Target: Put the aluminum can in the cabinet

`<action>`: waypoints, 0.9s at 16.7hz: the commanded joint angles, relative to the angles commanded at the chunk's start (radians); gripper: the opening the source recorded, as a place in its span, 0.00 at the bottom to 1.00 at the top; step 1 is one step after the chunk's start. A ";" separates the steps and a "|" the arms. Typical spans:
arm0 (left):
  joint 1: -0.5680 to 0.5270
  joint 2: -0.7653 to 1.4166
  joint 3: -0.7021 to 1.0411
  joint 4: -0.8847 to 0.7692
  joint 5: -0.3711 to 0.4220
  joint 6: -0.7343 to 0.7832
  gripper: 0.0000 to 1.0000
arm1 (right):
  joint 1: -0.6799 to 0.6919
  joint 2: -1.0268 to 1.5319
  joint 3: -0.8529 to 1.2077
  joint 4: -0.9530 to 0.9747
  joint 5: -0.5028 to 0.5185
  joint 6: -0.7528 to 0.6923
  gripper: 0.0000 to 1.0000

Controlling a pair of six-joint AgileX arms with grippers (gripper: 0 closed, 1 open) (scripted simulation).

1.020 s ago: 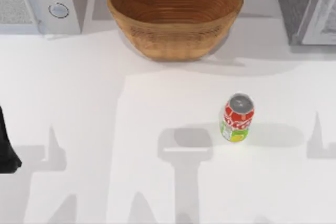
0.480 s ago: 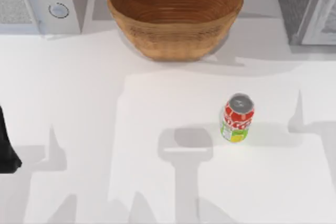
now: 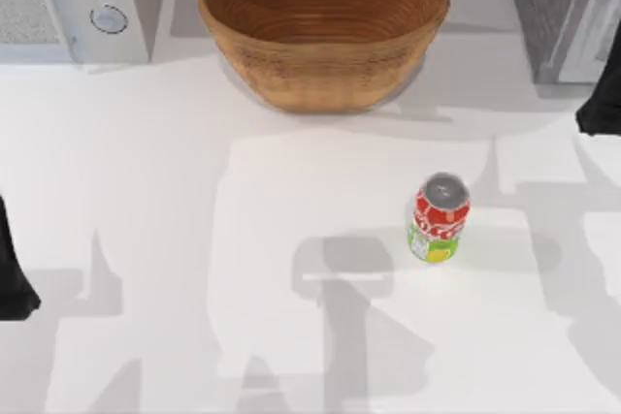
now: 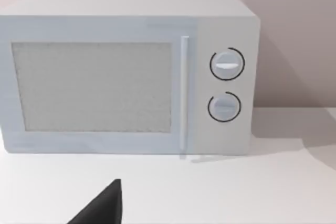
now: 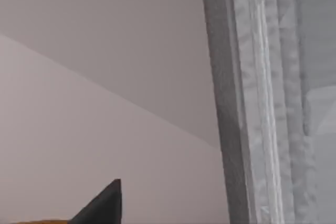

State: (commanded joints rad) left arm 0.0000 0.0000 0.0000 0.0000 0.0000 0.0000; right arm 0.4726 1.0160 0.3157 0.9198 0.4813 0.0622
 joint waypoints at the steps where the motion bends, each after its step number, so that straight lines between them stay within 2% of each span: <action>1: 0.000 0.000 0.000 0.000 0.000 0.000 1.00 | 0.032 0.076 0.009 0.048 0.031 0.007 1.00; 15: 0.000 0.000 0.000 0.000 0.000 0.000 1.00 | 0.421 1.022 0.098 0.607 0.430 0.093 1.00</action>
State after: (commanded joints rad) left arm 0.0000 0.0000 0.0000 0.0000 0.0000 0.0000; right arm 0.8935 2.0379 0.4132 1.5269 0.9115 0.1556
